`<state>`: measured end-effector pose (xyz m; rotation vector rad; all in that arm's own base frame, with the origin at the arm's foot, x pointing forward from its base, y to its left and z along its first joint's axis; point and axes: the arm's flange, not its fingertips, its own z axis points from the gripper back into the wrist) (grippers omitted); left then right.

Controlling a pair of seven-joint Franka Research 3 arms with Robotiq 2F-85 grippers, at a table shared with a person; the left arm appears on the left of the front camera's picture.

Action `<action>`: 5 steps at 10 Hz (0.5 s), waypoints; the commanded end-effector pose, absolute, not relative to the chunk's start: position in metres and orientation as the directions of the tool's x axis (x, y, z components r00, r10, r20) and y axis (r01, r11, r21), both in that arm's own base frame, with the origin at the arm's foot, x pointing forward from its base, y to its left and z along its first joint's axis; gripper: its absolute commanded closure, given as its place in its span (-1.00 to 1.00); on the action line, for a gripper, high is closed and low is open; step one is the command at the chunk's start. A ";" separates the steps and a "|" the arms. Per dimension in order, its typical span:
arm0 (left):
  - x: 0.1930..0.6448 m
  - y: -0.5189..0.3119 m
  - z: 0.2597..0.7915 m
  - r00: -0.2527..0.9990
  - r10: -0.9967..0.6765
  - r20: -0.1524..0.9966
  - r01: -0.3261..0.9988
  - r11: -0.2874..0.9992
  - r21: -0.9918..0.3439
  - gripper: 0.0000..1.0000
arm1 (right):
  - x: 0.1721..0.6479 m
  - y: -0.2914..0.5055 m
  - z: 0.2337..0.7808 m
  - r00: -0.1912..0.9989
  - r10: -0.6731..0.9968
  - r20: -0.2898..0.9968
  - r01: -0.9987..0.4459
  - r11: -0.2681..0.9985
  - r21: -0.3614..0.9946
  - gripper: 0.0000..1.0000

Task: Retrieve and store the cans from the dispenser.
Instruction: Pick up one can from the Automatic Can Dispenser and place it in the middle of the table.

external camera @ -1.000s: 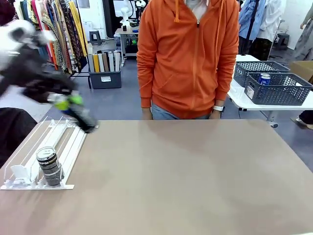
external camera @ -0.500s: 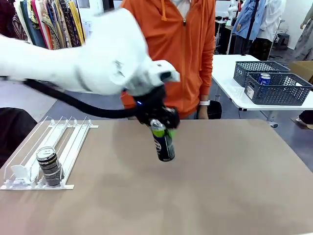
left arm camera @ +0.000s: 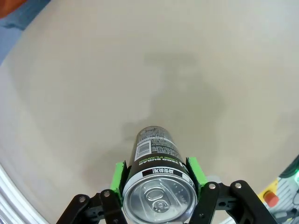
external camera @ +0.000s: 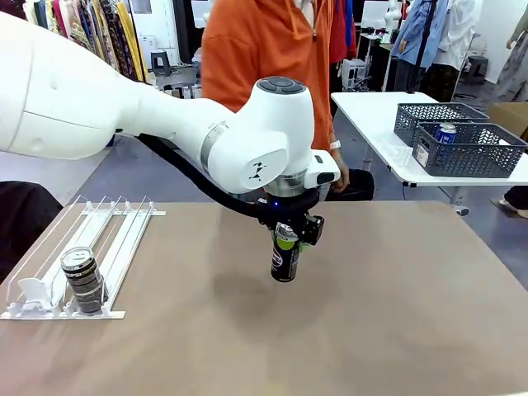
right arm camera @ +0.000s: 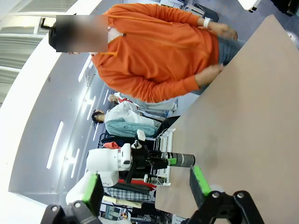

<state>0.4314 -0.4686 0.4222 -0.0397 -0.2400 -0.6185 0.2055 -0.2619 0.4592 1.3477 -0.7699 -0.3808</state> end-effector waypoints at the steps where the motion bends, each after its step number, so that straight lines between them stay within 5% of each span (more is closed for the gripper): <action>1: 0.437 -0.472 0.425 0.814 -0.530 0.240 0.533 0.844 0.056 1.00 | 0.209 -0.262 0.462 0.688 -0.660 0.301 -0.211 0.215 0.954 -1.00; 5: 0.443 -0.470 0.409 0.828 -0.530 0.183 0.541 0.841 -0.008 1.00 | 0.209 -0.262 0.462 0.688 -0.660 0.301 -0.211 0.215 0.954 -1.00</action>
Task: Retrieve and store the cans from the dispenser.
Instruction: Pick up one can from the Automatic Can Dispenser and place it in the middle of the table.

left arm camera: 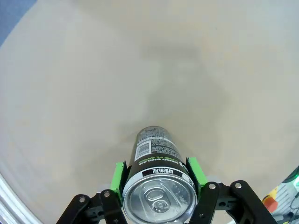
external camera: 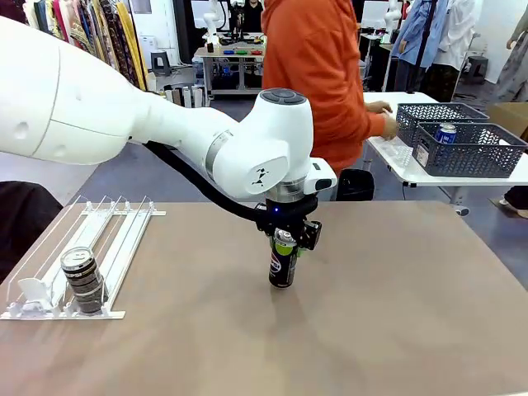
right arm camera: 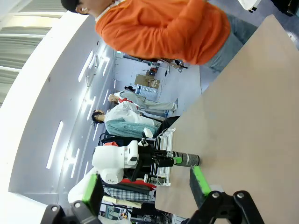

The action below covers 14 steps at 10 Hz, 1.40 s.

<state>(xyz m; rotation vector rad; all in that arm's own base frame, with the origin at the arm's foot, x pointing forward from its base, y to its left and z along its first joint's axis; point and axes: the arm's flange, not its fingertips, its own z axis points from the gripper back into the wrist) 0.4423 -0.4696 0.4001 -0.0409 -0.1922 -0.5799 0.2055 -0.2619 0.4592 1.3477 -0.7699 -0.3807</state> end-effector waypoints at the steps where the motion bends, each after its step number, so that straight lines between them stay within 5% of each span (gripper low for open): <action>1: 0.444 -0.469 0.408 0.829 -0.527 0.186 0.538 0.843 -0.010 1.00 | 0.209 -0.262 0.462 0.688 -0.660 0.301 -0.211 0.215 0.954 -1.00; 2: 0.445 -0.468 0.409 0.829 -0.527 0.186 0.539 0.842 -0.016 1.00 | 0.209 -0.262 0.462 0.688 -0.660 0.301 -0.211 0.215 0.954 -1.00; 3: 0.446 -0.468 0.409 0.827 -0.530 0.185 0.544 0.839 -0.025 0.51 | 0.209 -0.262 0.462 0.688 -0.660 0.301 -0.211 0.215 0.954 -1.00; 4: 0.445 -0.468 0.409 0.824 -0.534 0.190 0.547 0.837 -0.022 -0.66 | 0.209 -0.262 0.462 0.688 -0.660 0.301 -0.211 0.215 0.954 -1.00; 5: 0.445 -0.467 0.409 0.824 -0.533 0.193 0.546 0.838 -0.017 -1.00 | 0.209 -0.262 0.462 0.688 -0.660 0.301 -0.211 0.215 0.954 -1.00; 8: 0.442 -0.455 0.429 0.821 -0.518 0.241 0.536 0.844 -0.012 -1.00 | 0.209 -0.262 0.462 0.688 -0.660 0.301 -0.211 0.215 0.954 -1.00; 10: 0.430 -0.415 0.494 0.816 -0.496 0.297 0.538 0.839 -0.075 -1.00 | 0.209 -0.262 0.462 0.688 -0.660 0.301 -0.211 0.215 0.954 -1.00; 14: 0.419 -0.245 0.586 0.857 -0.450 0.250 0.514 0.785 -0.347 -1.00 | 0.209 -0.262 0.462 0.688 -0.660 0.301 -0.211 0.215 0.954 -1.00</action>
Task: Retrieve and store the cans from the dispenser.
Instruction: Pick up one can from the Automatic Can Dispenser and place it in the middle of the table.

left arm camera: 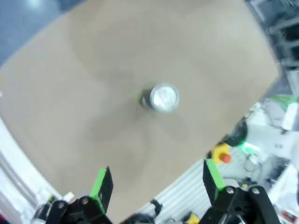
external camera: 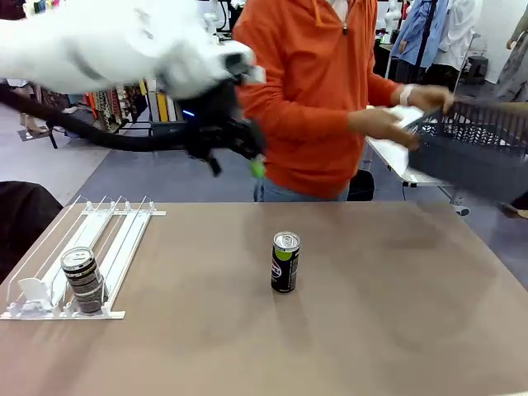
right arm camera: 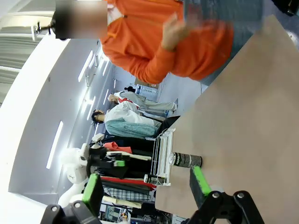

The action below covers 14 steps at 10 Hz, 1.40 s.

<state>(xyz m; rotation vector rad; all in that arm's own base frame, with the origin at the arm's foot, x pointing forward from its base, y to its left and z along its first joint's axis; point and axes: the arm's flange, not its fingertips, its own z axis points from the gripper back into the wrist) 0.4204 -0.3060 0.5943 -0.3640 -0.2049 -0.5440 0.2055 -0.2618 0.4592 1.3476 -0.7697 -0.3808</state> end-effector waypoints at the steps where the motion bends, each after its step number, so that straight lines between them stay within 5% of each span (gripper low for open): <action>1: 0.420 -0.190 0.599 0.881 -0.381 0.281 0.469 0.780 -0.413 -1.00 | 0.209 -0.262 0.462 0.688 -0.660 0.301 -0.211 0.215 0.954 -1.00; 3: 0.419 -0.069 0.603 0.927 -0.219 0.306 0.368 0.696 -0.616 -1.00 | 0.209 -0.262 0.462 0.688 -0.660 0.301 -0.211 0.215 0.954 -1.00; 6: 0.401 0.063 0.542 0.966 0.050 0.253 0.204 0.453 -0.868 -1.00 | 0.209 -0.262 0.462 0.688 -0.660 0.301 -0.211 0.215 0.954 -1.00; 9: 0.387 0.114 0.489 0.965 0.154 0.213 0.170 0.252 -0.953 -1.00 | 0.209 -0.262 0.462 0.688 -0.660 0.301 -0.211 0.215 0.954 -1.00; 11: 0.393 0.107 0.485 0.979 0.109 0.175 0.129 0.342 -0.931 -1.00 | 0.209 -0.262 0.462 0.688 -0.660 0.301 -0.211 0.215 0.954 -1.00; 14: 0.382 0.126 0.479 0.968 0.168 0.185 0.133 0.279 -0.951 -1.00 | 0.209 -0.262 0.462 0.688 -0.660 0.301 -0.211 0.215 0.954 -1.00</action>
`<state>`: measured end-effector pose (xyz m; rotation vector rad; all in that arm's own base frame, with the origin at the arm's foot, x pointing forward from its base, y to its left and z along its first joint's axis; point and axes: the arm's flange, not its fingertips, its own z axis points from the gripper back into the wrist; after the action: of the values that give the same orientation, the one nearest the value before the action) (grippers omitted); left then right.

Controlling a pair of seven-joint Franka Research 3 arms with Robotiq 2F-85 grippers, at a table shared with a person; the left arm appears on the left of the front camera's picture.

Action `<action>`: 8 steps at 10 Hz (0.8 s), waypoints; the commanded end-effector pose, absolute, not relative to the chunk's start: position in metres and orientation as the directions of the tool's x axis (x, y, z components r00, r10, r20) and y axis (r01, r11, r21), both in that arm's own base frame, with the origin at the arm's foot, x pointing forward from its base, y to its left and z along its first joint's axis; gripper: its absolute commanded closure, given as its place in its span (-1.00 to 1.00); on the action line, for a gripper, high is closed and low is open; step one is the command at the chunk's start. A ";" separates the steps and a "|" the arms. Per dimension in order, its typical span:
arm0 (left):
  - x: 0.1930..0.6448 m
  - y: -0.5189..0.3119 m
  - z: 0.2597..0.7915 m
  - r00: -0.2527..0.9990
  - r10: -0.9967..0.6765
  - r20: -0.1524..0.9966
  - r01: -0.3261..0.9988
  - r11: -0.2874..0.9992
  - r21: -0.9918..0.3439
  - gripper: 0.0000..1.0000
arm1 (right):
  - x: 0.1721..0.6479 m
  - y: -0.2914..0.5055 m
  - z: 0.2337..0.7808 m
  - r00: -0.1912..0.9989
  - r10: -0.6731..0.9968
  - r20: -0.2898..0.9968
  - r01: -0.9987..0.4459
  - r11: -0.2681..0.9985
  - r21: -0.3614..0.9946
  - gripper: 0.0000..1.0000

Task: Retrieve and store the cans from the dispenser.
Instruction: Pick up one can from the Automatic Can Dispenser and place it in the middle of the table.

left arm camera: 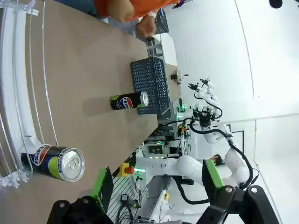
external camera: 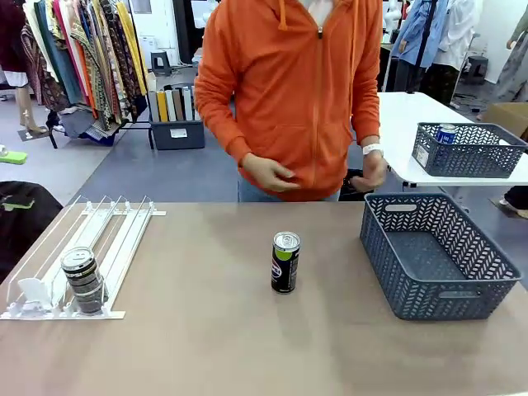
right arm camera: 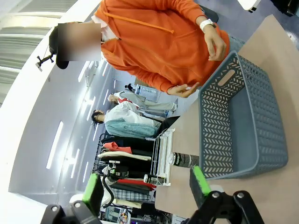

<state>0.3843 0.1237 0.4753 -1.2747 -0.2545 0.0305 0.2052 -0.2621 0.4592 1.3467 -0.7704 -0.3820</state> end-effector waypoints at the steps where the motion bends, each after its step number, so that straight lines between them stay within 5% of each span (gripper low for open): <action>1: 0.382 0.126 0.479 0.968 0.168 0.185 0.133 0.279 -0.951 -1.00 | 0.209 -0.262 0.462 0.688 -0.660 0.301 -0.211 0.215 0.954 -1.00; 8: 0.382 0.126 0.479 0.968 0.168 0.185 0.133 0.279 -0.951 -1.00 | 0.209 -0.262 0.462 0.688 -0.660 0.301 -0.211 0.215 0.954 -1.00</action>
<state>0.3828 0.1256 0.4762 -1.2736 -0.2568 0.0335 0.2052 -0.2621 0.4592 1.3467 -0.7705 -0.3820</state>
